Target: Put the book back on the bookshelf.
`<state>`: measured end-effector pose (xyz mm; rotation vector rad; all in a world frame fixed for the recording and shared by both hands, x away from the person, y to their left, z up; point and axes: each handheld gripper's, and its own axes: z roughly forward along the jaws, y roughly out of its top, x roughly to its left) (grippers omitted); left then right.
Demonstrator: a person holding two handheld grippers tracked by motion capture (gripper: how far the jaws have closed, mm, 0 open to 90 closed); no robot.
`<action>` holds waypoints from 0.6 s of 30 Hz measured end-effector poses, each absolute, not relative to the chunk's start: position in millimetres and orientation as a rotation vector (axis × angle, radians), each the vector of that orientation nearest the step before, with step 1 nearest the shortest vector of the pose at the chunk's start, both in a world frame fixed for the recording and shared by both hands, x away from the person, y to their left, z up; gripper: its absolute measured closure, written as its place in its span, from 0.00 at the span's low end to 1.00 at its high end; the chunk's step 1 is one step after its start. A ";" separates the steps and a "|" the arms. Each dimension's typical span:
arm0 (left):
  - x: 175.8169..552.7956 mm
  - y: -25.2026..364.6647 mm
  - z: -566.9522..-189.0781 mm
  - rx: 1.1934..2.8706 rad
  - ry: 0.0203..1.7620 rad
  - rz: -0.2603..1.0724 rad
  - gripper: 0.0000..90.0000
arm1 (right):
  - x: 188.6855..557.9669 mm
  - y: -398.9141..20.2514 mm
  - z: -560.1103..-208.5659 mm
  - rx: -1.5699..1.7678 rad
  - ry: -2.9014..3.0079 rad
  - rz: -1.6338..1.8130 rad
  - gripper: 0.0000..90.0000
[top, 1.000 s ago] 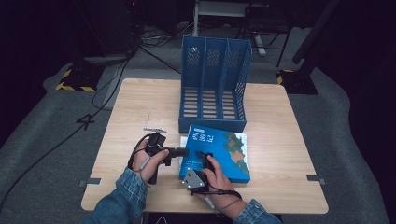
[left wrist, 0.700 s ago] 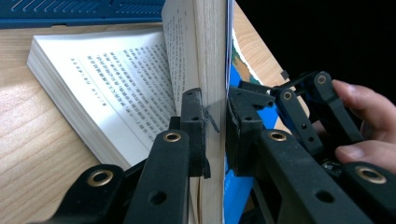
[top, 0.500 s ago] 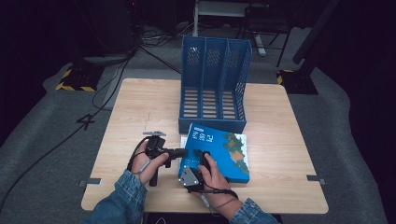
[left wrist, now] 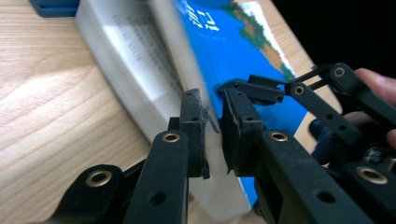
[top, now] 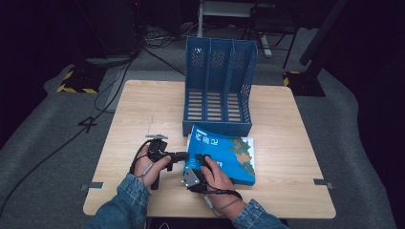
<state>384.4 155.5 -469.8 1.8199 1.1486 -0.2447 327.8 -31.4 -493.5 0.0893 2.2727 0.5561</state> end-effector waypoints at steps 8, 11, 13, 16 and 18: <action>387.5 158.8 -474.7 1.822 1.142 -0.299 0.88 | 321.8 -26.2 -495.4 -0.008 2.270 0.464 0.51; 387.0 158.8 -473.6 1.799 1.119 -0.323 0.76 | 321.4 -27.2 -491.0 -0.022 2.265 0.465 0.57; 384.9 158.0 -470.6 1.789 1.086 -0.286 0.64 | 321.3 -27.9 -487.8 -0.022 2.269 0.465 0.60; 383.9 161.6 -467.0 1.778 1.049 -0.190 0.58 | 321.0 -28.9 -483.6 -0.029 2.272 0.462 0.63; 384.1 165.3 -466.8 1.775 1.050 -0.125 0.52 | 322.6 -32.9 -473.5 -0.002 2.290 0.494 0.66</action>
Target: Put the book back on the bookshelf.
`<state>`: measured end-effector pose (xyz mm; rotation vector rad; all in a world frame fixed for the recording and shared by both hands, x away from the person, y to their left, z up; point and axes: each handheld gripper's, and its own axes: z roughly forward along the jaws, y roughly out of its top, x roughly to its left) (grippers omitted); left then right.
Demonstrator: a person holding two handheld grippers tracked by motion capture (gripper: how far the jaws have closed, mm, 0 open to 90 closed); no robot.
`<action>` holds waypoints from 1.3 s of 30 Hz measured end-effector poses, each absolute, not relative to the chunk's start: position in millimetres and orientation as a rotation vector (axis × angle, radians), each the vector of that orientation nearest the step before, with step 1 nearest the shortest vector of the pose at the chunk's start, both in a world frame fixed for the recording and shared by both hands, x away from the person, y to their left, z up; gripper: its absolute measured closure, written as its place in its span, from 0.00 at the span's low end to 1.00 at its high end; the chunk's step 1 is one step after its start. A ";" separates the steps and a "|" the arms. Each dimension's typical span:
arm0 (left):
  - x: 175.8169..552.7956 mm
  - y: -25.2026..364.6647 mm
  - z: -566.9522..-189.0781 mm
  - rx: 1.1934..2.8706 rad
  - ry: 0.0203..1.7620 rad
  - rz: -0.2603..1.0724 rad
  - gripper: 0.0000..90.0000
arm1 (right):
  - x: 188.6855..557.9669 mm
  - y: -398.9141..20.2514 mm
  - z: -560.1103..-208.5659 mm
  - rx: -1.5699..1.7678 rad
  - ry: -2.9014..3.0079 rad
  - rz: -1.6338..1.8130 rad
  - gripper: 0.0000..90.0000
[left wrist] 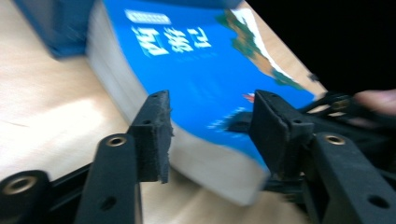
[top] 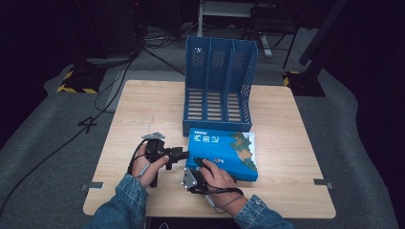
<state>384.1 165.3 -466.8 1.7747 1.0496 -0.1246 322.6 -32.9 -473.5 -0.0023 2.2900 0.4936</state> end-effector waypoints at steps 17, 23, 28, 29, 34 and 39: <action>396.0 199.1 -490.3 1.932 1.222 0.137 0.56 | 347.7 -67.1 -405.5 0.232 2.411 0.739 0.68; 397.6 203.6 -497.7 1.954 1.256 0.146 0.57 | 356.6 -82.9 -378.4 0.333 2.430 0.863 0.69; 397.7 209.2 -498.6 1.943 1.266 0.171 0.57 | 360.6 -92.6 -361.4 0.398 2.432 0.949 0.69; 398.2 211.3 -499.2 1.938 1.264 0.178 0.56 | 361.4 -94.2 -359.1 0.400 2.432 0.962 0.69; 400.1 218.9 -503.6 1.947 1.199 0.236 0.50 | 364.3 -104.5 -343.0 0.458 2.419 1.050 0.69; 400.4 216.3 -503.1 2.061 1.115 0.348 0.44 | 366.7 -115.2 -325.5 0.497 2.395 1.128 0.69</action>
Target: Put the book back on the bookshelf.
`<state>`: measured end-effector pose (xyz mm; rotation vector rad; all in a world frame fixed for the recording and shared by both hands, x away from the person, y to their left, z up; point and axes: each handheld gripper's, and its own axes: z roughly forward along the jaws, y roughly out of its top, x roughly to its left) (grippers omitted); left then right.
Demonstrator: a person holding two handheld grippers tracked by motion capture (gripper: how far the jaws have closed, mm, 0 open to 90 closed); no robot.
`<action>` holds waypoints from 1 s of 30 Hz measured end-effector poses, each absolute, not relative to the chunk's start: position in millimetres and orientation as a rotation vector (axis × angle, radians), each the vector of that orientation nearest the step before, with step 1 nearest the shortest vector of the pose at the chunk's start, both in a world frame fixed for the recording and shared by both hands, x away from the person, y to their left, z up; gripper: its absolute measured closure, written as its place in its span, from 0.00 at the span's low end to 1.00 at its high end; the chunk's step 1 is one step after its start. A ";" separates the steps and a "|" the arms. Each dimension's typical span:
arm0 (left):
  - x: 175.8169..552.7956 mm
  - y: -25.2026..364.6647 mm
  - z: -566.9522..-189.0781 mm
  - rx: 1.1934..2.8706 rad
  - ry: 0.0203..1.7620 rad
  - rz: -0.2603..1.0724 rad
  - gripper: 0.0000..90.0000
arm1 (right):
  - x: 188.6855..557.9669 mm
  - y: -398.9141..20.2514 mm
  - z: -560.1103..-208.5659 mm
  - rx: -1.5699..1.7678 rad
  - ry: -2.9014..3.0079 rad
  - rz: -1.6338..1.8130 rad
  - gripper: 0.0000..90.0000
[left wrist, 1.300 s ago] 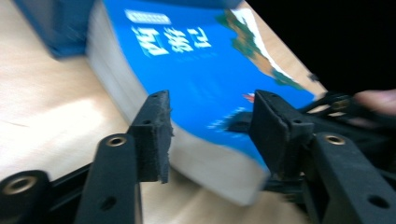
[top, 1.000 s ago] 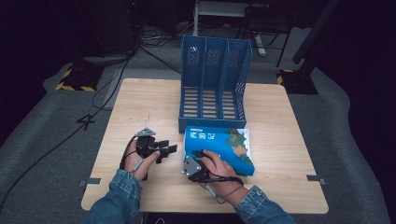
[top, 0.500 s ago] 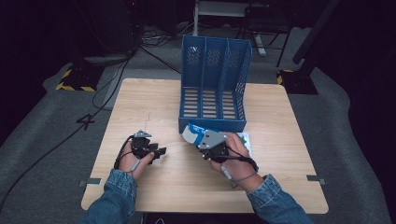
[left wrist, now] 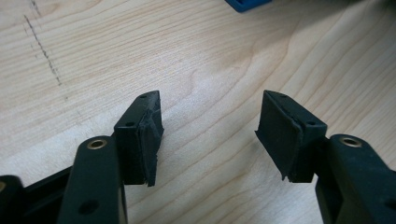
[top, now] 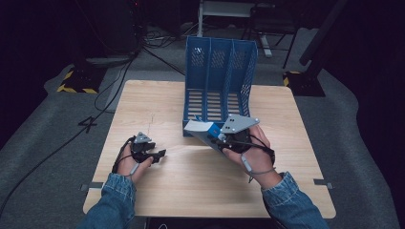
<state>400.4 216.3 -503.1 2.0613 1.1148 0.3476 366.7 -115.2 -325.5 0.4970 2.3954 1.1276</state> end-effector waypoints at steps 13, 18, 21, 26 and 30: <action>401.2 213.0 -503.5 2.136 1.070 0.424 0.37 | 369.5 -133.9 -296.4 0.546 2.337 1.250 0.69; 401.7 212.7 -503.5 2.138 1.072 0.418 0.36 | 372.0 -140.4 -288.6 0.576 2.336 1.295 0.69; 401.8 212.7 -503.4 2.139 1.071 0.420 0.36 | 374.0 -143.0 -285.3 0.584 2.341 1.319 0.69; 402.1 212.7 -503.4 2.139 1.071 0.422 0.36 | 378.9 -147.2 -279.6 0.611 2.346 1.346 0.69; 402.9 212.1 -503.3 2.141 1.071 0.430 0.35 | 382.6 -152.3 -273.3 0.634 2.327 1.365 0.69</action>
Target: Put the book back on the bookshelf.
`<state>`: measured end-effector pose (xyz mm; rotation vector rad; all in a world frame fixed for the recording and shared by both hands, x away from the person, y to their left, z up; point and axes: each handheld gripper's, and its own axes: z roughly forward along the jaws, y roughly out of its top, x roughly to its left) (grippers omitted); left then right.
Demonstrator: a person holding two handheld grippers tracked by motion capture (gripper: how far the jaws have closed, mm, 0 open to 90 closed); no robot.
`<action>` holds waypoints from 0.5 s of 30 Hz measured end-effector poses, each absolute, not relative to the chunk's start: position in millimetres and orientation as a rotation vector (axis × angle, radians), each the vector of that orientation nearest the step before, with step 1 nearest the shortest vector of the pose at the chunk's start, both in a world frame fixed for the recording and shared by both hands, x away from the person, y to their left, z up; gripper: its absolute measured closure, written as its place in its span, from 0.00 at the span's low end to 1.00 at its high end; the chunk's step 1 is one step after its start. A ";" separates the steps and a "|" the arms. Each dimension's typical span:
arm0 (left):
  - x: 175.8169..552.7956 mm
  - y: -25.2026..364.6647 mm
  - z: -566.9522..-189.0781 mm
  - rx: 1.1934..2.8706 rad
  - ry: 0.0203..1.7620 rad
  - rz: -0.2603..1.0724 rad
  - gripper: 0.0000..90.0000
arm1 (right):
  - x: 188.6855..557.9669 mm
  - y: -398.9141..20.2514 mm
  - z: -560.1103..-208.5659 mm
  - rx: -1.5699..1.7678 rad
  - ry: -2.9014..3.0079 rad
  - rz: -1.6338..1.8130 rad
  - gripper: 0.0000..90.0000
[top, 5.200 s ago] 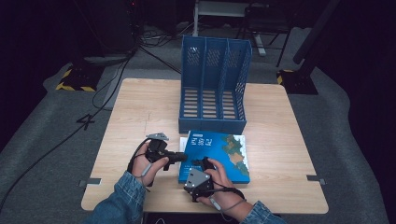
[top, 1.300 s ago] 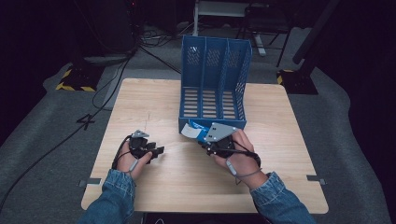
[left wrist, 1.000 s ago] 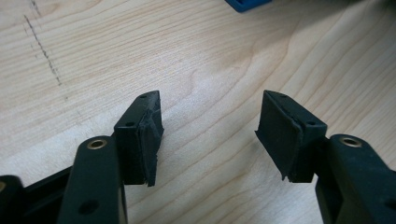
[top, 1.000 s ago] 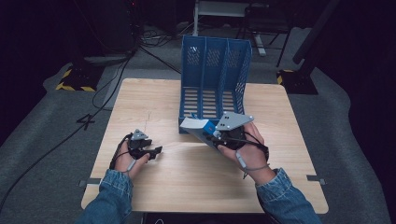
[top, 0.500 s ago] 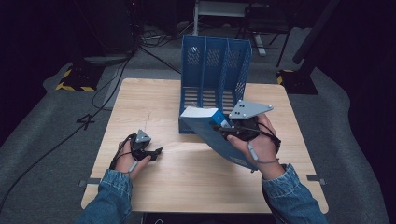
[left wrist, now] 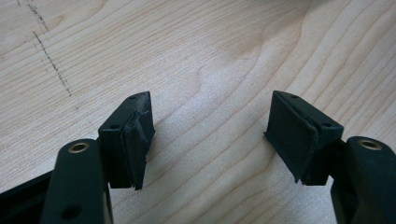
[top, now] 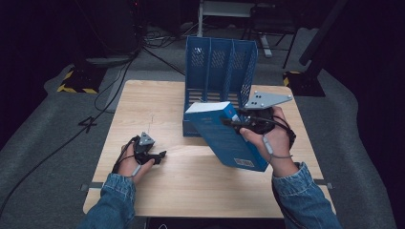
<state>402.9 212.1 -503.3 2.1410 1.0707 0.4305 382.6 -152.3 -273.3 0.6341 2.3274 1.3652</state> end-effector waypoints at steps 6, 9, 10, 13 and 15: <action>403.6 211.5 -503.2 2.142 1.073 0.424 0.35 | 387.2 -160.6 -257.8 0.657 2.282 1.371 0.69; 403.7 211.2 -503.2 2.141 1.076 0.424 0.35 | 390.3 -166.4 -250.2 0.671 2.259 1.389 0.69; 403.7 211.1 -503.2 2.141 1.077 0.424 0.35 | 391.4 -168.9 -247.3 0.678 2.247 1.397 0.69; 403.6 210.6 -503.5 2.135 1.082 0.420 0.35 | 395.0 -173.9 -239.2 0.693 2.231 1.405 0.69; 403.5 210.4 -503.6 2.133 1.084 0.419 0.35 | 397.9 -176.4 -234.5 0.702 2.226 1.406 0.69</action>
